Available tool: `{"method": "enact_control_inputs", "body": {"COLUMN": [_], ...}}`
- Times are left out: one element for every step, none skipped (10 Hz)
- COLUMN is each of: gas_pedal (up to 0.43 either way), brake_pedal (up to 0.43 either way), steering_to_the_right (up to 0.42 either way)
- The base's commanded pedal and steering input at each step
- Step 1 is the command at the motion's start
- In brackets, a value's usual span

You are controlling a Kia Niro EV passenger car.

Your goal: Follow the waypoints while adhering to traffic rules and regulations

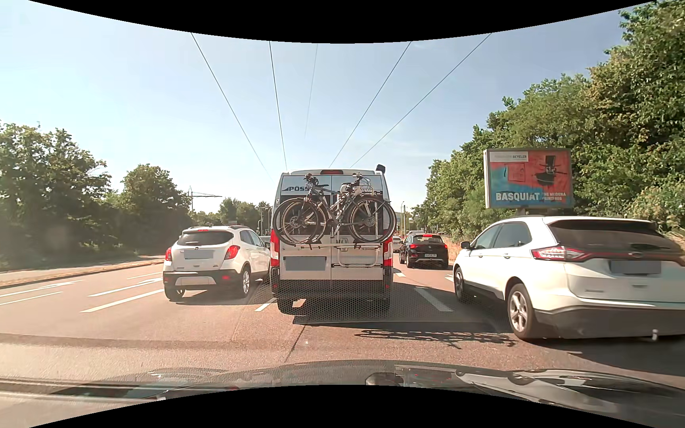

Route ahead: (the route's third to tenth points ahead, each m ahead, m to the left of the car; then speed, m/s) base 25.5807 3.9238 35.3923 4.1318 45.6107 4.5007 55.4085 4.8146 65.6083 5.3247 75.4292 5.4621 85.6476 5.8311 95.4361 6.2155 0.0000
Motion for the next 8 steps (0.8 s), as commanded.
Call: {"method": "enact_control_inputs", "body": {"gas_pedal": [0.0, 0.0, 0.0, 0.0, 0.0, 0.0, 0.0, 0.0], "brake_pedal": [0.207, 0.207, 0.207, 0.207, 0.207, 0.207, 0.207, 0.207], "steering_to_the_right": [-0.003, -0.003, -0.003, -0.003, -0.003, -0.003, -0.003, -0.003]}}
